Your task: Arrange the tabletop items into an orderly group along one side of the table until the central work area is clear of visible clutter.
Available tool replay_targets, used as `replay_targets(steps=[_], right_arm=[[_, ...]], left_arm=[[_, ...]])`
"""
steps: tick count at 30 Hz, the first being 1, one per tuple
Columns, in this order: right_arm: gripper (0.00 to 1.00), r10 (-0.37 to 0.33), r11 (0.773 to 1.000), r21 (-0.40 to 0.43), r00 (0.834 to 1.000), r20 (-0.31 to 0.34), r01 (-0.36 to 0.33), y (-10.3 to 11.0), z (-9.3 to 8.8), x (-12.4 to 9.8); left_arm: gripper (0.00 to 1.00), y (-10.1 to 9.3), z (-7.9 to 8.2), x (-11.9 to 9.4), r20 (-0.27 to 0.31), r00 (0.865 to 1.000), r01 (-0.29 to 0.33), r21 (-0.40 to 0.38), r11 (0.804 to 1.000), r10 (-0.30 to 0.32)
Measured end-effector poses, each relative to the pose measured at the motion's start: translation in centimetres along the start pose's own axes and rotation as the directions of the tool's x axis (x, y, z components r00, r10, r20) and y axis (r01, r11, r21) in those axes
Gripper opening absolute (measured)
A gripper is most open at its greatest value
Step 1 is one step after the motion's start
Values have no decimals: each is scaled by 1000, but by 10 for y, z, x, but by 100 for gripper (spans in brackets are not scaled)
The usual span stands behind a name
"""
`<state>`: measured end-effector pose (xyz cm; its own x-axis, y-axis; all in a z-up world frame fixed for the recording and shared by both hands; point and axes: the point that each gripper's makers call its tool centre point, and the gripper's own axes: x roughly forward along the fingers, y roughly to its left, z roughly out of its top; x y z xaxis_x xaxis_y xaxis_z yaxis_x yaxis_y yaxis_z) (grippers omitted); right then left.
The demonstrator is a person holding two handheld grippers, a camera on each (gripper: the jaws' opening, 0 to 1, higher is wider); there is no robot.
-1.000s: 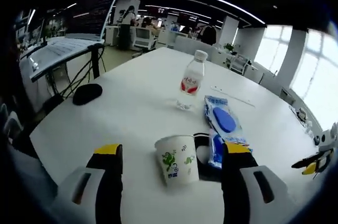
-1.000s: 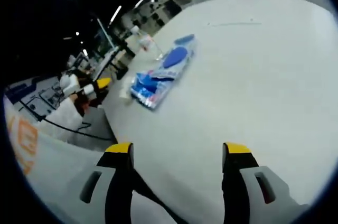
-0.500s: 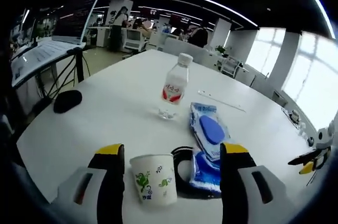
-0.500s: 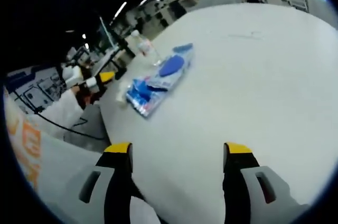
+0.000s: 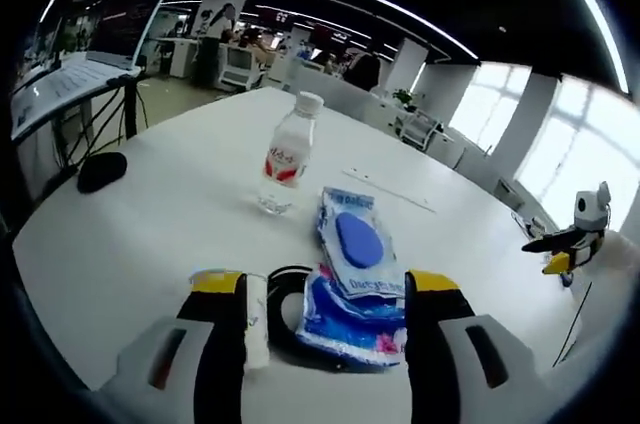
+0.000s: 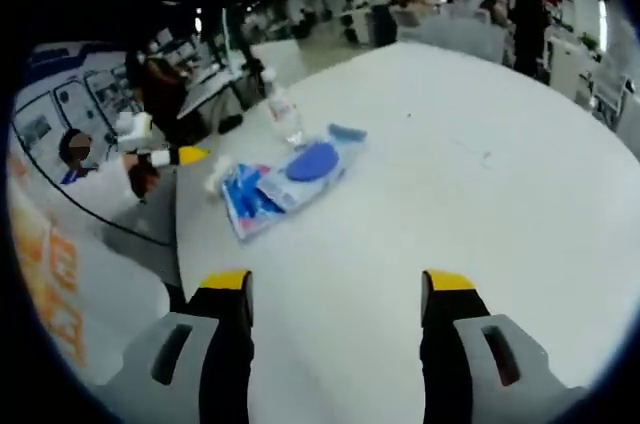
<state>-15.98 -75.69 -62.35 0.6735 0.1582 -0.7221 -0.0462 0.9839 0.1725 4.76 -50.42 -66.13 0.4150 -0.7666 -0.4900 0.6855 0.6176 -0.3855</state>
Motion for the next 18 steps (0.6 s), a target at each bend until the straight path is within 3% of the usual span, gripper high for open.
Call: replay_targets(steps=[5, 10, 12, 16, 18], right_arm=[[65, -13, 995, -101, 1000, 17, 15, -22, 42, -3], [66, 9, 994, -111, 998, 69, -1, -34, 76, -2], [66, 18, 993, -120, 993, 119, -4, -40, 93, 1], [65, 12, 998, -66, 993, 119, -4, -49, 98, 22], [64, 15, 999, -46, 997, 79, -11, -48, 91, 38]], left_arm=[[59, -29, -7, 9, -20, 999, 43, -28, 999, -44], [54, -49, -15, 22, -57, 996, 54, -124, 991, -61], [53, -56, -17, 28, -64, 995, 63, -158, 985, -74], [51, -58, -25, 40, -110, 993, 28, -155, 988, -46], [51, -58, -32, 46, -142, 989, 10, -160, 987, -33]])
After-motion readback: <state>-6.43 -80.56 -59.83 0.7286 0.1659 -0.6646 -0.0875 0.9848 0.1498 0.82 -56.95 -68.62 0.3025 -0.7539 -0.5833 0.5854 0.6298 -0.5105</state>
